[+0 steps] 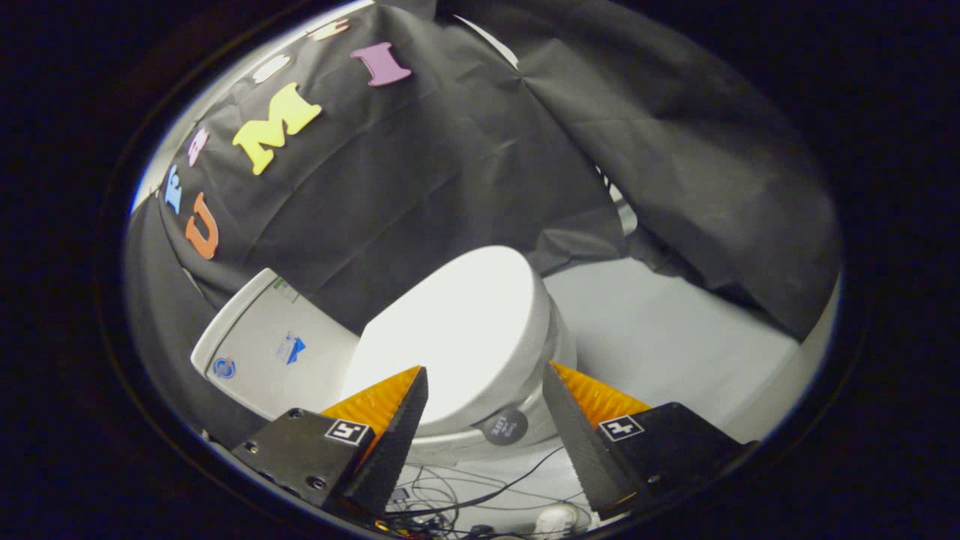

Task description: Open the toilet lid.

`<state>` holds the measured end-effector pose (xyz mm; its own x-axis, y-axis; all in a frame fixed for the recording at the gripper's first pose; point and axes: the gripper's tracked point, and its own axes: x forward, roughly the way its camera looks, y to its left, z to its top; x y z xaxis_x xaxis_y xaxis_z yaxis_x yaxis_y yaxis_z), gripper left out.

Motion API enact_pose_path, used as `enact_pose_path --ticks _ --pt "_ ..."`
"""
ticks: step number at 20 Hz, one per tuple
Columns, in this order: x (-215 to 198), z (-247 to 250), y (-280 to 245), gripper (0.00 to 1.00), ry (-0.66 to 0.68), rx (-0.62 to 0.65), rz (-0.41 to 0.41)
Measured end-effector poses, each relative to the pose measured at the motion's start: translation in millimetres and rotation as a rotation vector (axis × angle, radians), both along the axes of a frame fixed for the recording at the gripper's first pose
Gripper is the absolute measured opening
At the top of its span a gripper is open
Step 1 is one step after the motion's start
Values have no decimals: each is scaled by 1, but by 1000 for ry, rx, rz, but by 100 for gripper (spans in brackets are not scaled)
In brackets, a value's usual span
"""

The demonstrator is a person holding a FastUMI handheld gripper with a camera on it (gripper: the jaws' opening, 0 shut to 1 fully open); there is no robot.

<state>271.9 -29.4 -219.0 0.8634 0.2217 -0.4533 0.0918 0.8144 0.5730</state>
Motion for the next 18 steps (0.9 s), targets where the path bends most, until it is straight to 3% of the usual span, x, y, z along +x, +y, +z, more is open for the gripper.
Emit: enact_pose_path --ticks 8,12,14,18 --pt "-7 -54 16 73 149 183 27" --pt "-1 -73 34 68 195 247 54" --pt "1 -82 42 60 221 294 62" --pt "6 -84 49 33 214 348 74"
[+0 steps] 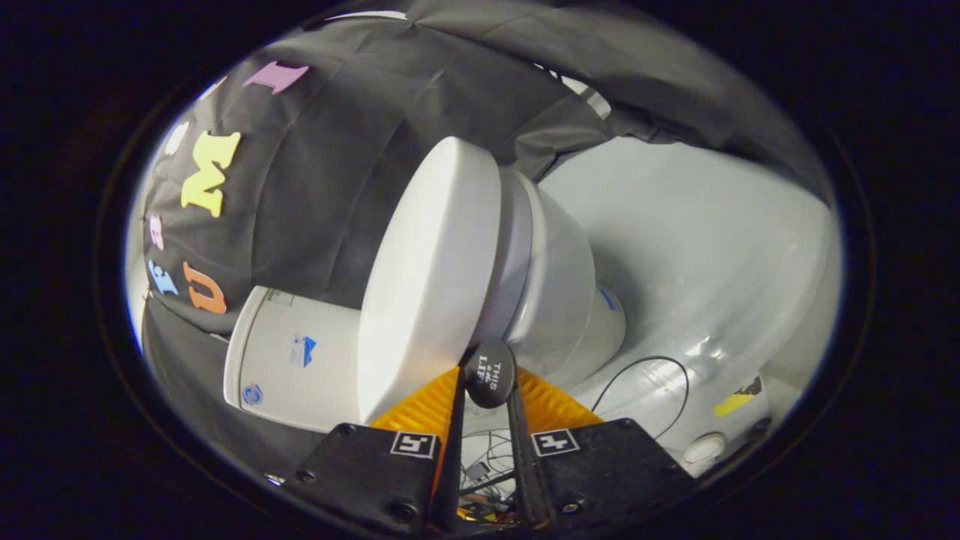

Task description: Open the toilet lid.

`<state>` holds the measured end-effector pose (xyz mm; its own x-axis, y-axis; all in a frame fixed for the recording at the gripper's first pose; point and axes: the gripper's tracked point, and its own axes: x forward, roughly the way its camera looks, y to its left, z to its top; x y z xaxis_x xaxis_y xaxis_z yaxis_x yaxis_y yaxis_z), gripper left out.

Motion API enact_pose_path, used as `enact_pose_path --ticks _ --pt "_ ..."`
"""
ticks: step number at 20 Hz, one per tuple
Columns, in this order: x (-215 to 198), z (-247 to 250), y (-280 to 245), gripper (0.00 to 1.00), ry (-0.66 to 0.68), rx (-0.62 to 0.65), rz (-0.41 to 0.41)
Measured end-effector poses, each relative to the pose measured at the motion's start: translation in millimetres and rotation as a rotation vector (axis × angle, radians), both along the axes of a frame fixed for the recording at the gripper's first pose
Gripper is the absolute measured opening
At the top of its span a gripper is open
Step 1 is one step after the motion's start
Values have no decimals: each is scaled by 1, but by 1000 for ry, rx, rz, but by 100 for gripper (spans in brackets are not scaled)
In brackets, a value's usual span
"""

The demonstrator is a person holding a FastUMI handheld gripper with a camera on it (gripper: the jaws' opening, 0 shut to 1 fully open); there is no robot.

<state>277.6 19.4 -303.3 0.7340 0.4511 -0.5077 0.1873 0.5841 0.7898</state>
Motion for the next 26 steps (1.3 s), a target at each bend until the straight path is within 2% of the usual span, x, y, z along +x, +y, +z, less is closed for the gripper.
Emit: enact_pose_path --ticks 2,8,13,16,18,21,24,26 --pt "0 1 -3 30 -9 2 3" --pt "7 8 -6 20 13 141 -26" --pt "9 10 -8 14 -2 116 -31" --pt "11 14 -7 12 14 160 -55" --pt "10 12 -7 11 8 126 -51" --pt "13 15 -12 10 52 139 -98" --pt "11 20 -6 10 83 147 -103" --pt "13 28 -7 9 55 122 -94"
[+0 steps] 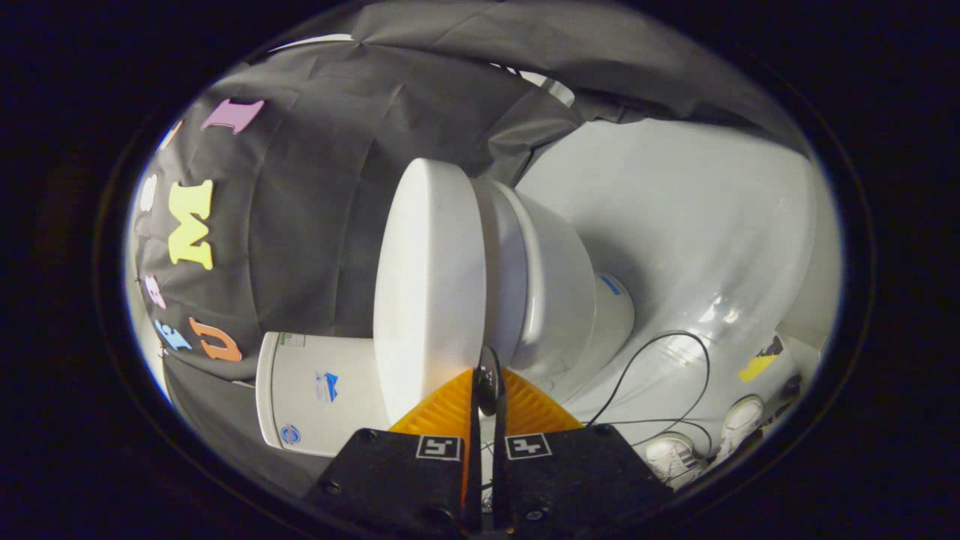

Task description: Open the toilet lid.

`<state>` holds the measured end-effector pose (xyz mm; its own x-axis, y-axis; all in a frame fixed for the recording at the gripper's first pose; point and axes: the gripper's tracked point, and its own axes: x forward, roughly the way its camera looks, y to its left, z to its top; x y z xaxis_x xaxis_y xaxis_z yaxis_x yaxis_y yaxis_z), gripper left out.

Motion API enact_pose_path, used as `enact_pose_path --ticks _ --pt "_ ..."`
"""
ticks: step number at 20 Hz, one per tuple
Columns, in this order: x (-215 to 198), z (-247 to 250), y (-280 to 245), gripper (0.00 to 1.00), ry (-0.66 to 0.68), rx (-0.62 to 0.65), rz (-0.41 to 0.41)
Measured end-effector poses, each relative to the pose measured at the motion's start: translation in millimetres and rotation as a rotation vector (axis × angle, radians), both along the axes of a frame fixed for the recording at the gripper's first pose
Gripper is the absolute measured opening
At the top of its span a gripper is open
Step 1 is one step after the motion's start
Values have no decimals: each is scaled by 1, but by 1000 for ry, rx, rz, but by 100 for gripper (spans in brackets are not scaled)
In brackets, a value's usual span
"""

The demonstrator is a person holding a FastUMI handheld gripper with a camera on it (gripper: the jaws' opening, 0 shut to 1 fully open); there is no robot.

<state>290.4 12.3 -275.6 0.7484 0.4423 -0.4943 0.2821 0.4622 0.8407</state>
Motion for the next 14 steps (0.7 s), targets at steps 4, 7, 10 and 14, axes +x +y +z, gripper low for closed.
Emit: enact_pose_path --ticks 4,7,10,14 --pt "0 18 1 6 -57 -26 14" --pt "-1 37 3 5 -109 -34 4" --pt "-2 47 6 4 -127 -76 0" --pt "-3 67 11 4 -151 -129 -14"
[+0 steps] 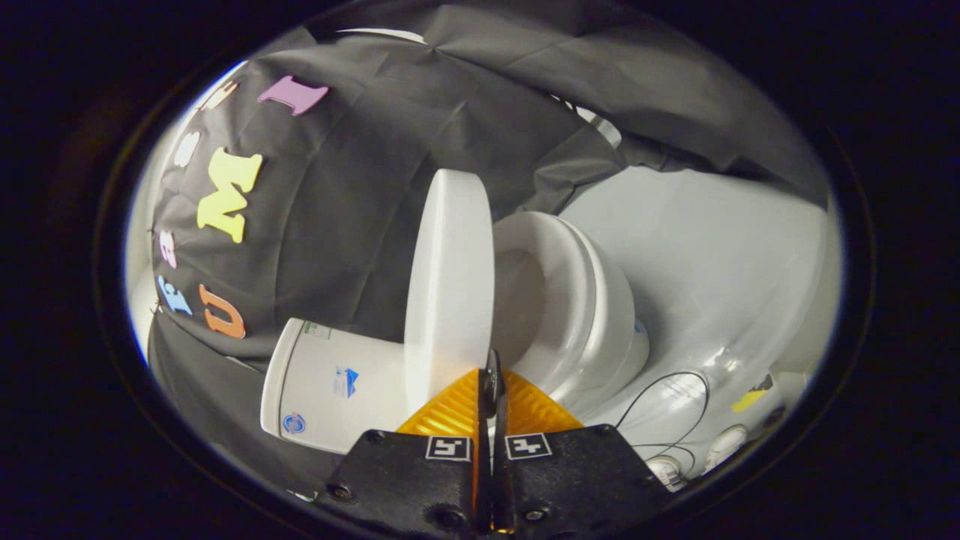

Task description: Open the toilet lid.

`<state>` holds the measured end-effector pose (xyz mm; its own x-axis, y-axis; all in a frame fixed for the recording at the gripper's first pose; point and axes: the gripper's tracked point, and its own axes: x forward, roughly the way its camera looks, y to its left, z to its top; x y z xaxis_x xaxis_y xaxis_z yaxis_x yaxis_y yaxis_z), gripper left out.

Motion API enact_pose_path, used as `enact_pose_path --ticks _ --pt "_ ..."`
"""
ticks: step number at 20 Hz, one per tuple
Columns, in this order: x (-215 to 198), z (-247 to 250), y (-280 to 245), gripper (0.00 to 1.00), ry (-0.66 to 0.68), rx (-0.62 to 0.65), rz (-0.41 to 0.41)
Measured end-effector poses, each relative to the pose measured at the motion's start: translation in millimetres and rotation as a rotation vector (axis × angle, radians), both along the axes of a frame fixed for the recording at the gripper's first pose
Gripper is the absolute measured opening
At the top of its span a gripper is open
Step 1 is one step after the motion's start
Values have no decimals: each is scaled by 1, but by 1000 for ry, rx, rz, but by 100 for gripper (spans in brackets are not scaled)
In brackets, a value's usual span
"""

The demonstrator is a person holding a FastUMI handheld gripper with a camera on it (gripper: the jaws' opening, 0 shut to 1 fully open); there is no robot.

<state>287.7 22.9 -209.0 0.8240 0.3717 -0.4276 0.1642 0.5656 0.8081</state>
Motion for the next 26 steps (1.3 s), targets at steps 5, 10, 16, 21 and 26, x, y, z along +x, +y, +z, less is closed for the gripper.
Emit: enact_pose_path --ticks 5,10,16,21,26 --pt "-4 29 11 4 -49 -100 8" --pt "-6 58 26 4 -77 -159 18" --pt "-9 86 46 4 -93 -221 21" --pt "-13 101 58 4 -93 -265 3" --pt "-15 117 75 4 -105 -311 -4"
